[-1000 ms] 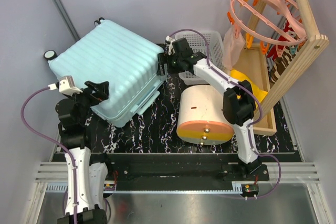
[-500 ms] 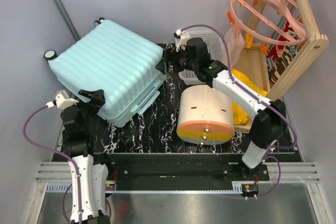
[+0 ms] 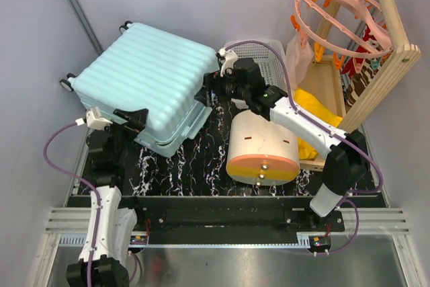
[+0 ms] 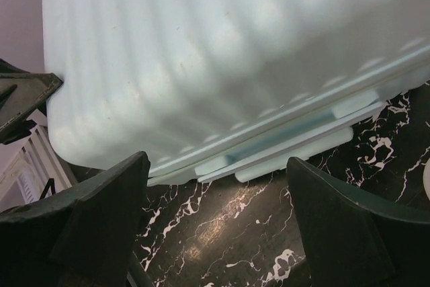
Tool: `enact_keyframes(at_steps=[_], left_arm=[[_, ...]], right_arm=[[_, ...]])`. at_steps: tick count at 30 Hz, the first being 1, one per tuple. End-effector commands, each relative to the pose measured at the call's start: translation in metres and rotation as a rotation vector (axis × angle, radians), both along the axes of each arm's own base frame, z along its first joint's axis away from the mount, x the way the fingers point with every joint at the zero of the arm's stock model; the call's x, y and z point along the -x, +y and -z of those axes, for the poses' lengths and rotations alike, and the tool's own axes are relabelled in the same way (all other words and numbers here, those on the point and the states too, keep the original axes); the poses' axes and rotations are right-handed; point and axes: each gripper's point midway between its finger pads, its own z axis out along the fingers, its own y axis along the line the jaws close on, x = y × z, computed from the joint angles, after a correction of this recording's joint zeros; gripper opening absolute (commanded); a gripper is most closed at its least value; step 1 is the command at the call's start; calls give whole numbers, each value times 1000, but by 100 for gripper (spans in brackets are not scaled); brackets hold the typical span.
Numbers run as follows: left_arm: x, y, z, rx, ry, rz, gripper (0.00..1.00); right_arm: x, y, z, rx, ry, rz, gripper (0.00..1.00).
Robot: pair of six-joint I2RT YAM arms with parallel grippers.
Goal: Open, take out, and arrange the luggage
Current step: Adjust the luggage at the center of the board, then unzip the luggage at the center of the board.
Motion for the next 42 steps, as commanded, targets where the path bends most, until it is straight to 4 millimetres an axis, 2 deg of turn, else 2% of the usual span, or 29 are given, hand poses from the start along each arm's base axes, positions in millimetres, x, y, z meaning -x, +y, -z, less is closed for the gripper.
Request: enact_keyframes(at_steps=[1, 6, 7, 10, 11, 13, 14, 16, 17, 18, 20, 22, 24, 28, 30, 32, 33, 35, 36, 38, 39, 42], left_arm=[[-11, -37, 34, 27, 72, 190, 99], [-22, -52, 37, 13, 70, 255, 99], [-22, -60, 38, -12, 70, 280, 99], [-20, -62, 34, -64, 73, 281, 99], [-19, -55, 27, -83, 51, 242, 99], [-9, -52, 30, -122, 66, 218, 99], [-2, -44, 18, -146, 20, 165, 99], [10, -32, 29, -175, 58, 109, 99], [18, -22, 17, -187, 13, 43, 99], [25, -18, 25, -192, 40, 24, 98], [33, -15, 31, -196, 29, 8, 97], [39, -20, 32, -195, 7, 37, 93], [41, -32, 47, -190, 46, 110, 87], [42, -54, 61, -210, 97, 215, 86], [43, -68, 56, -228, 80, 265, 86], [40, -73, 55, -255, 85, 268, 84], [43, -86, 50, -270, 72, 312, 84], [39, -96, 51, -291, 77, 319, 84], [43, -110, 50, -301, 68, 365, 84], [37, -117, 60, -331, 100, 357, 83], [39, -127, 60, -347, 103, 382, 82], [30, -137, 62, -377, 98, 360, 79]], right_arm=[[14, 2, -23, -43, -40, -15, 93], [23, -1, -17, -36, -26, -16, 93], [23, -2, -17, -36, -25, -11, 93], [24, -6, -15, -32, -24, 10, 93], [24, -9, -16, -32, -28, 21, 93], [25, -11, -20, -38, -37, 25, 93], [26, -12, -25, -44, -44, 27, 93], [25, -13, -30, -47, -61, 30, 93], [23, -14, -35, -50, -71, 39, 93], [23, -14, -37, -53, -75, 40, 93], [19, -14, -41, -56, -90, 52, 93], [16, -12, -45, -67, -106, 60, 93], [13, -13, -48, -76, -116, 72, 93], [11, -12, -57, -98, -137, 76, 93], [9, -12, -59, -101, -145, 84, 93], [8, -13, -60, -102, -150, 92, 93], [9, -14, -61, -109, -151, 94, 93], [10, -15, -59, -112, -147, 95, 93], [11, -15, -59, -118, -145, 95, 92], [14, -16, -55, -122, -136, 92, 92], [15, -16, -55, -131, -134, 91, 92], [19, -15, -48, -128, -119, 79, 92]])
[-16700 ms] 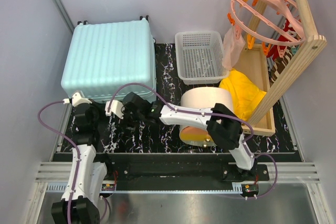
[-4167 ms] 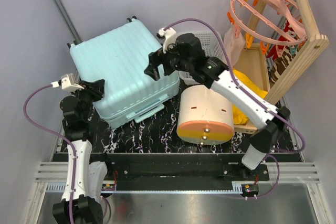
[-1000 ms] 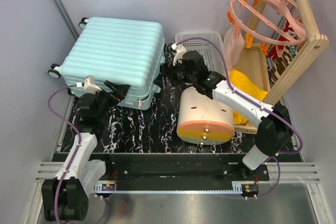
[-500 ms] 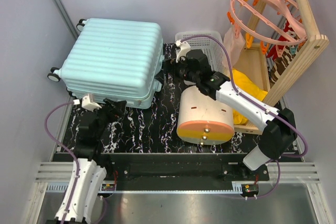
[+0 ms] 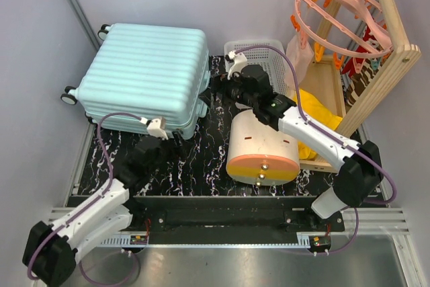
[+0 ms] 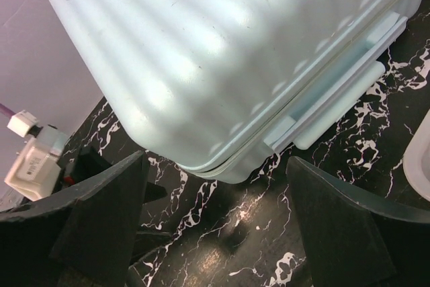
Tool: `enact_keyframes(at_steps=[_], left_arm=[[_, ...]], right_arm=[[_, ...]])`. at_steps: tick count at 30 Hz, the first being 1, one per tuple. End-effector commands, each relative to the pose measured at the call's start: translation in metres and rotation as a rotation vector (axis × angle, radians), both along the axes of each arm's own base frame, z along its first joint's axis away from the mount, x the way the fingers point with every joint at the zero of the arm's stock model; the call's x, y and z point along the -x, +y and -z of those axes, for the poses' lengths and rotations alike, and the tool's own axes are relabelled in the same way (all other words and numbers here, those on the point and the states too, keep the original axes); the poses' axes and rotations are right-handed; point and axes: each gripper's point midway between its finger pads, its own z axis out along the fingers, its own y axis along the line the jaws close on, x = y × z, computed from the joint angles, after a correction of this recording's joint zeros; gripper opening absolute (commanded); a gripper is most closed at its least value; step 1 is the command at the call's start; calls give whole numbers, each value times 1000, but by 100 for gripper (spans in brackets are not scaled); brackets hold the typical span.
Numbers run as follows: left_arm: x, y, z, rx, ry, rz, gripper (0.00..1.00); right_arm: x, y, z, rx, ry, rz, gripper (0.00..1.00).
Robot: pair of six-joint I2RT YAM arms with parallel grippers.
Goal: Open, take out, and arrange the luggage
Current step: Unzip the luggage at the center of the board.
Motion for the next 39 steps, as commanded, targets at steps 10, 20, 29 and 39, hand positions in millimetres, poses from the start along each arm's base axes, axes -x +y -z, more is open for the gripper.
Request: enact_keyframes(at_steps=[10, 20, 29, 39], left_arm=[[-62, 4, -52, -57, -226, -216, 68], [-78, 3, -40, -121, -227, -241, 61], [-86, 3, -42, -121, -249, -259, 48], [-88, 3, -45, -104, -263, -274, 26]], right_arm=[[6, 3, -23, -63, -48, -19, 92], [5, 10, -17, -56, -34, -40, 92], [2, 14, -12, -51, -26, -51, 92], [3, 14, -13, -51, -29, -56, 93]])
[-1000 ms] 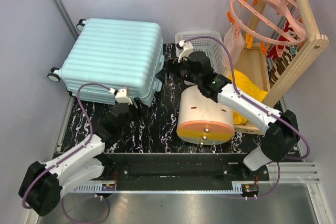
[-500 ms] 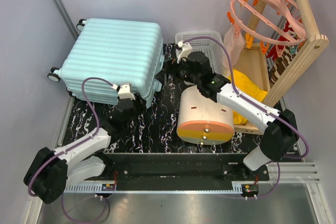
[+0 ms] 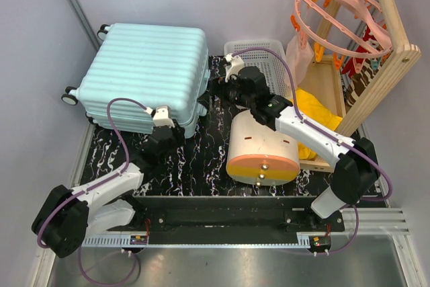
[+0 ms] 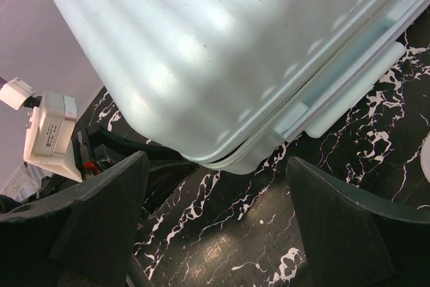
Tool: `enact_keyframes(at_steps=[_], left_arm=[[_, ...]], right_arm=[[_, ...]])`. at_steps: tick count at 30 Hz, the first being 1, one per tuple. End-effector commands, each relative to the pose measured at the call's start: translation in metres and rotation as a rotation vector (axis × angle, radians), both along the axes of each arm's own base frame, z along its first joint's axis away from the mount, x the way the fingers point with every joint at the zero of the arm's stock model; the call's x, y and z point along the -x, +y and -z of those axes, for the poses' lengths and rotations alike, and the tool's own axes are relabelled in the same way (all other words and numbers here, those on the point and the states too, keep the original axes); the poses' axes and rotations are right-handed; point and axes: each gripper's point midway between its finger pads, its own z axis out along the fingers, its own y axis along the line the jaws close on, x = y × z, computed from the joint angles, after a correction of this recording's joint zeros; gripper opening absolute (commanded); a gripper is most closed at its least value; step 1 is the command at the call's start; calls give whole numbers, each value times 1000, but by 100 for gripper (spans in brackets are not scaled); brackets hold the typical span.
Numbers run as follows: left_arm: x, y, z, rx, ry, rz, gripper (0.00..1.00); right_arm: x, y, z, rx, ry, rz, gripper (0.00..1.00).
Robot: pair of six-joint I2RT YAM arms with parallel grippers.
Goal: Open, take out, and arrange the luggage
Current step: Unzip the luggage at the center of the board.
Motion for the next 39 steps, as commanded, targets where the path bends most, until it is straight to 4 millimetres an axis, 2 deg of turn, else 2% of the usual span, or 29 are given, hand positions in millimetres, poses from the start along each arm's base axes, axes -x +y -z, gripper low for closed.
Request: enact_keyframes(at_steps=[1, 11, 20, 29, 35, 39], left_arm=[[-21, -2, -45, 75, -143, -51, 24], [-17, 9, -52, 86, -172, -91, 1], [-3, 28, -54, 96, -185, -142, 0], [5, 49, -40, 123, -161, -188, 0], [12, 40, -39, 114, -183, -102, 0], [21, 8, -43, 143, -202, 98, 1]], right_arm=[[-1, 9, -31, -61, -70, -24, 93], [-2, 10, -30, -59, -68, -24, 93], [-1, 10, -31, -60, -69, -26, 93], [-2, 10, -29, -57, -65, -22, 93], [-3, 11, -27, -55, -59, -25, 93], [-3, 11, -27, -55, -59, -25, 93]])
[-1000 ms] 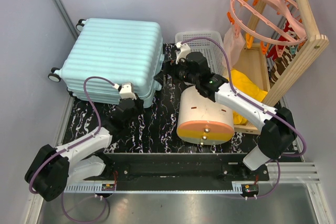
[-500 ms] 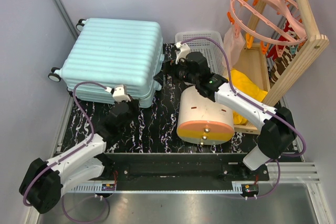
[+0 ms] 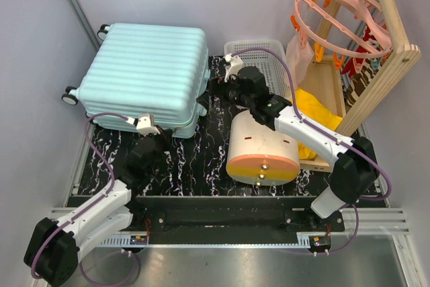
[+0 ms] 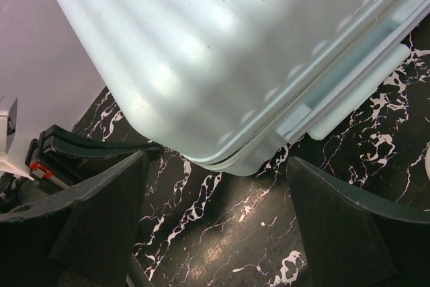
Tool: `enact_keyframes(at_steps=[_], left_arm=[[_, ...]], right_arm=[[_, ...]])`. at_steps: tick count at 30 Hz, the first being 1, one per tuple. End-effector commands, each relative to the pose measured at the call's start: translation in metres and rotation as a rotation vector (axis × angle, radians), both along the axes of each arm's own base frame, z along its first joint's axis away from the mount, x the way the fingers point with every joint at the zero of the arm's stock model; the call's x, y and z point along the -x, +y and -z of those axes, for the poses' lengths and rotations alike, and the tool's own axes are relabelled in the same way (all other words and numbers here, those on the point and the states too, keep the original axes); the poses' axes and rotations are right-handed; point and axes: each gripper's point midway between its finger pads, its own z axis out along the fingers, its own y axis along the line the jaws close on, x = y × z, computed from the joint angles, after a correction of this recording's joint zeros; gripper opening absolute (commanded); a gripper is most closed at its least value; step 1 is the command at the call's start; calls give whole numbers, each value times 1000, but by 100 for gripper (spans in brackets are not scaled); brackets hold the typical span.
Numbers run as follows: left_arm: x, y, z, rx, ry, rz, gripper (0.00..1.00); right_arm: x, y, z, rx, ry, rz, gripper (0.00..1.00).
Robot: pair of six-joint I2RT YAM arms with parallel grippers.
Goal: Open, take out, and arrange the luggage
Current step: Unzip the luggage at the center of the board.
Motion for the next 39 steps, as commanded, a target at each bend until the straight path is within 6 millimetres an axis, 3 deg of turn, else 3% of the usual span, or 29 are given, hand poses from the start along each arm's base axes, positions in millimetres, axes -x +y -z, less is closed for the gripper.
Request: enact_keyframes(at_steps=[1, 6, 10, 23, 28, 39], left_arm=[[4, -33, -20, 34, -90, 190, 6], [7, -39, -20, 22, -114, 239, 40], [3, -36, -20, -37, -116, 237, 53], [-4, -30, -15, -85, -99, 259, 52], [-11, -35, -2, -106, -51, 291, 50], [-27, -43, -15, -44, -110, 270, 47]], right_arm=[[-2, 8, -29, -51, -59, -14, 93], [-1, 8, -28, -49, -57, -19, 93], [0, 5, -31, -49, -64, -12, 93], [-1, 2, -30, -33, -72, 1, 93], [0, 2, -32, -39, -71, -3, 93], [-2, 3, -28, -31, -66, -2, 93]])
